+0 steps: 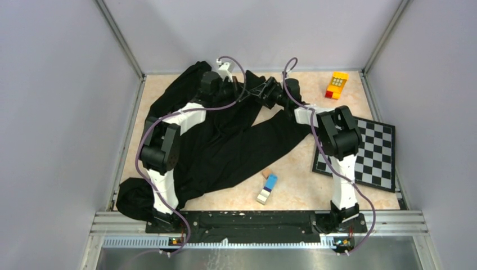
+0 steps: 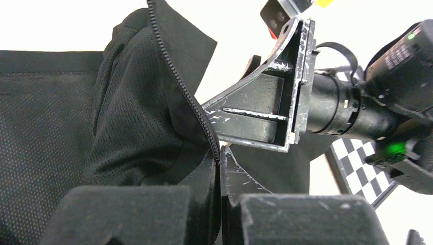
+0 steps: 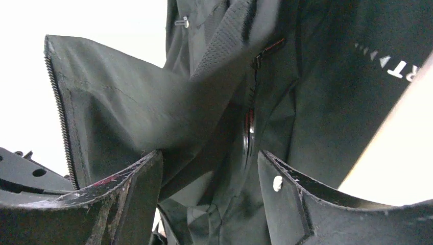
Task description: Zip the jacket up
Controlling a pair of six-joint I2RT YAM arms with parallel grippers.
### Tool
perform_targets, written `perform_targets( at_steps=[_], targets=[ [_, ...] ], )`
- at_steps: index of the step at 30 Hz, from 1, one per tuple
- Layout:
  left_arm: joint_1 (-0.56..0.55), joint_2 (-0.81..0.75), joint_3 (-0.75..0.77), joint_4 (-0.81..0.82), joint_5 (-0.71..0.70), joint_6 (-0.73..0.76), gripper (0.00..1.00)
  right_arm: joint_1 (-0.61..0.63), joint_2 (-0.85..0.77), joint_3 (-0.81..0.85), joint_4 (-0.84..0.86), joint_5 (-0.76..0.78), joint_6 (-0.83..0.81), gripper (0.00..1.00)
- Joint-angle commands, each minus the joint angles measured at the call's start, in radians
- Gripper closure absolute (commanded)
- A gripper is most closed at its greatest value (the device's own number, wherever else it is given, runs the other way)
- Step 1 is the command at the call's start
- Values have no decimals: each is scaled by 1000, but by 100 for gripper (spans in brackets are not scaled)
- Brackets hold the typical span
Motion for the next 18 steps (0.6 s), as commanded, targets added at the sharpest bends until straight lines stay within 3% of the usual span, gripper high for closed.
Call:
perform_targets(
  at_steps=[1, 9, 18],
  targets=[
    [-23, -18, 35, -81, -96, 163, 100, -10, -120, -64, 90, 21, -37, 33],
    [-26, 0, 47, -100, -67, 171, 100, -18, -244, -162, 105, 48, -169, 30],
    [-26, 20, 52, -77, 5, 123, 100, -18, -162, -94, 260, -61, -103, 36]
  ],
)
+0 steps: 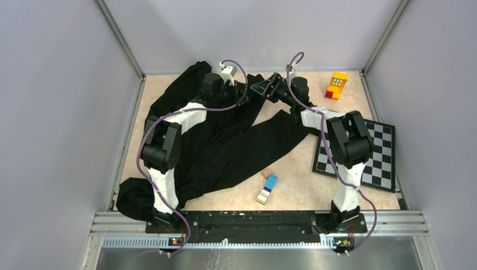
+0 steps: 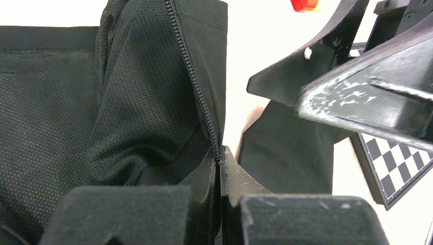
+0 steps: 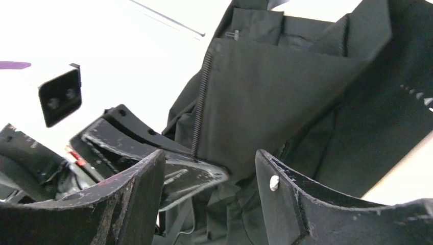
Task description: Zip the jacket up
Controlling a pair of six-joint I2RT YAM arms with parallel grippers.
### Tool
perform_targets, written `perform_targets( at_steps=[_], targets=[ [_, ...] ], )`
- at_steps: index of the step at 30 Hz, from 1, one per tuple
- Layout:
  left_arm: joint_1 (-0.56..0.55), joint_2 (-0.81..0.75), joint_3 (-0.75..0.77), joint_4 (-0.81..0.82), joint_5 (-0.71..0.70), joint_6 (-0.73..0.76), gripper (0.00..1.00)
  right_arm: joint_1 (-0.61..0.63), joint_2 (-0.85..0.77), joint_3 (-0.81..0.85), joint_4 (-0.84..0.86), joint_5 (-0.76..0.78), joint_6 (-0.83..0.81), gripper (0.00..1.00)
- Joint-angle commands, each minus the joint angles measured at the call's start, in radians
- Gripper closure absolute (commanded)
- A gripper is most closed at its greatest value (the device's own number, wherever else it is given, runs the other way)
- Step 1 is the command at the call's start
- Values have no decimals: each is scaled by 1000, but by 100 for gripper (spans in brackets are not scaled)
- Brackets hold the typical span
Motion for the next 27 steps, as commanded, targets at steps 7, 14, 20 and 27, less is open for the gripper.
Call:
perform_targets(
  at_steps=[7, 14, 20, 27],
  targets=[
    [-2, 15, 36, 26, 57, -18, 100, -10, 76, 117, 91, -34, 7, 35],
    [-2, 23, 39, 37, 84, -31, 100, -10, 120, 175, 48, -27, -10, 34],
    [-3, 31, 38, 61, 112, -51, 100, -9, 170, 221, 54, -52, 7, 42],
    [-3, 36, 37, 77, 129, -71, 100, -12, 153, 212, 2, -20, -40, 41]
  ],
)
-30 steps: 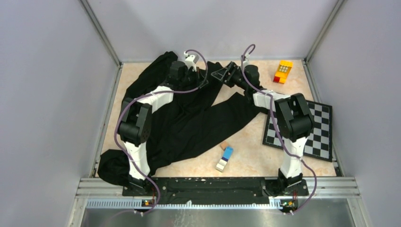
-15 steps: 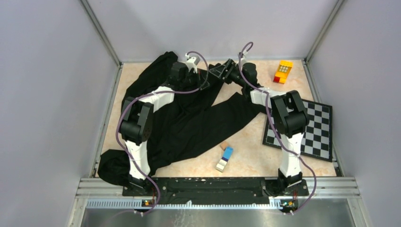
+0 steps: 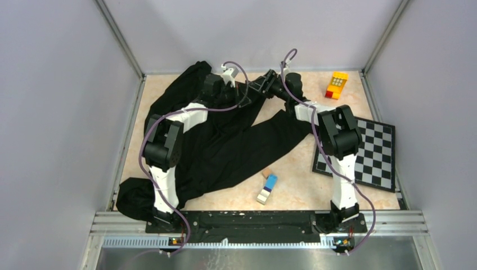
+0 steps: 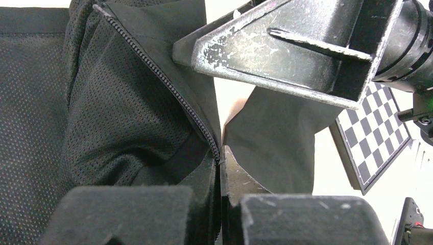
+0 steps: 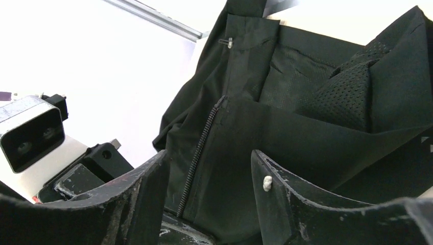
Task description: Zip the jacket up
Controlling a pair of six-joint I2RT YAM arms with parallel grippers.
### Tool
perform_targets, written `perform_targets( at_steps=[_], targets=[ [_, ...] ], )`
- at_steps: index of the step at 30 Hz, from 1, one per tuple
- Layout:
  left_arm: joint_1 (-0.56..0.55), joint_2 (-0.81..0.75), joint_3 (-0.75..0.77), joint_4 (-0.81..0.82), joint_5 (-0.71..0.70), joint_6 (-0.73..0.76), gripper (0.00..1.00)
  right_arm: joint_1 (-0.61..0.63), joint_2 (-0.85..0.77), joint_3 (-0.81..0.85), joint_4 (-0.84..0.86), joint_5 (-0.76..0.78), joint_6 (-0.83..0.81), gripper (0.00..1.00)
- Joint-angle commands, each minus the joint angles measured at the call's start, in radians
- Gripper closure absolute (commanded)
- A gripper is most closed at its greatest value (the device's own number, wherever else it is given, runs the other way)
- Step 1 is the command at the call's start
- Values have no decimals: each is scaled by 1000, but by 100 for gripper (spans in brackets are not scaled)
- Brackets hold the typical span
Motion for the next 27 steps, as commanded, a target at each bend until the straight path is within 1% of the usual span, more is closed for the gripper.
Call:
perform_targets(
  at_steps=[1, 2, 5, 6, 9, 11, 13, 14, 15, 17, 20, 21, 22, 24, 25, 27],
  targets=[
    [-1, 6, 36, 62, 42, -32, 96, -14, -33, 7, -9, 32, -74, 39],
    [0, 10, 38, 73, 53, -47, 91, -19, -40, 0, -13, 30, -90, 39],
    [2, 37, 66, 64, 55, -102, 67, -51, -39, -2, 12, -59, -105, 39],
    [4, 56, 86, 51, 55, -121, 64, -64, -39, -4, 14, -77, -100, 40],
    [6, 124, 168, 5, 45, -148, 60, -95, -52, -28, 4, -95, -91, 42],
    [7, 173, 226, -37, 26, -147, 64, -103, -73, -55, 5, -91, -99, 42],
    [6, 219, 291, -93, 4, -146, 65, -110, -97, -76, -12, -75, -120, 42],
    [7, 235, 315, -112, 4, -146, 62, -115, -109, -89, -16, -67, -124, 42],
    [6, 242, 323, -112, 19, -143, 56, -122, -116, -101, -8, -71, -126, 42],
    [-5, 222, 291, -72, 41, -104, 43, -140, -118, -110, -5, -86, -118, 43],
    [-55, 158, 245, -76, -91, 29, 27, -170, -116, -123, -1, -104, -92, 44],
    [-76, 144, 239, -84, -143, 71, 18, -178, -118, -127, -1, -107, -80, 44],
    [-98, 135, 231, -82, -193, 104, 12, -185, -122, -132, -2, -109, -69, 45],
    [-144, 130, 226, -70, -289, 175, 5, -190, -126, -134, -8, -108, -48, 45],
    [-171, 135, 222, -59, -358, 207, 3, -191, -122, -128, -8, -111, -34, 45],
    [-212, 152, 221, -21, -462, 272, 2, -191, -111, -116, -11, -118, 4, 45]
  ],
)
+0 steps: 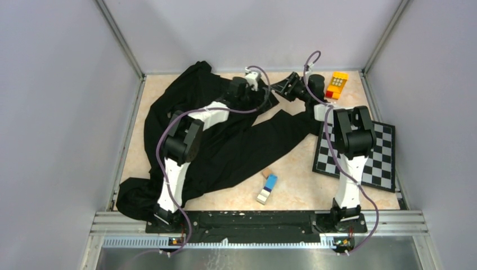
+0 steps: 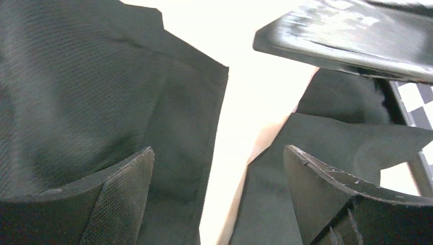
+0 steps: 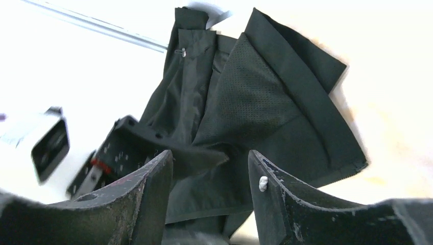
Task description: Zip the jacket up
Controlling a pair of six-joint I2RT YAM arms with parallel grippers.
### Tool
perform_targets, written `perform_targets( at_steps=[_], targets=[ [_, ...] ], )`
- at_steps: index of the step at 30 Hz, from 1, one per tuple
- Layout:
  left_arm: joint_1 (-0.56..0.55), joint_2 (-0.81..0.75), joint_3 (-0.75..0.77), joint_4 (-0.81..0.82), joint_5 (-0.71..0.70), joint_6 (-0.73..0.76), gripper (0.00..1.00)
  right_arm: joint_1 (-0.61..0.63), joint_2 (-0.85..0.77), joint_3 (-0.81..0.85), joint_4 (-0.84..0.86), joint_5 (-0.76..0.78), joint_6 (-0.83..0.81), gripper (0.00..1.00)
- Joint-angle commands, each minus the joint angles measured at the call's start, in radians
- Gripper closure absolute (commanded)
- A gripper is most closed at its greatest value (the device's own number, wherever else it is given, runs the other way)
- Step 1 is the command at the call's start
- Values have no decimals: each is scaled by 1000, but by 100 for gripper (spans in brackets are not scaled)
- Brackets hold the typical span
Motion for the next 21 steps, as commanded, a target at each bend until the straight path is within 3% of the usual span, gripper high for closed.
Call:
perform_targets(
  at_steps=[1, 6, 9, 16, 21],
  targets=[
    [-113, -48, -10, 99, -287, 219, 2, -15, -48, 15, 36, -23, 79, 45],
    [-220, 0, -4, 186, -534, 516, 1, -53, -70, 1, -45, 17, 116, 46],
    [-249, 38, 16, 201, -646, 639, 3, -112, -91, -62, 11, 9, 166, 47],
    [-246, 182, 206, 48, -676, 608, 14, -166, -118, -127, 16, -2, 150, 49],
    [-237, 331, 441, -155, -673, 534, 13, -167, -137, -132, -6, -7, 126, 49]
  ],
)
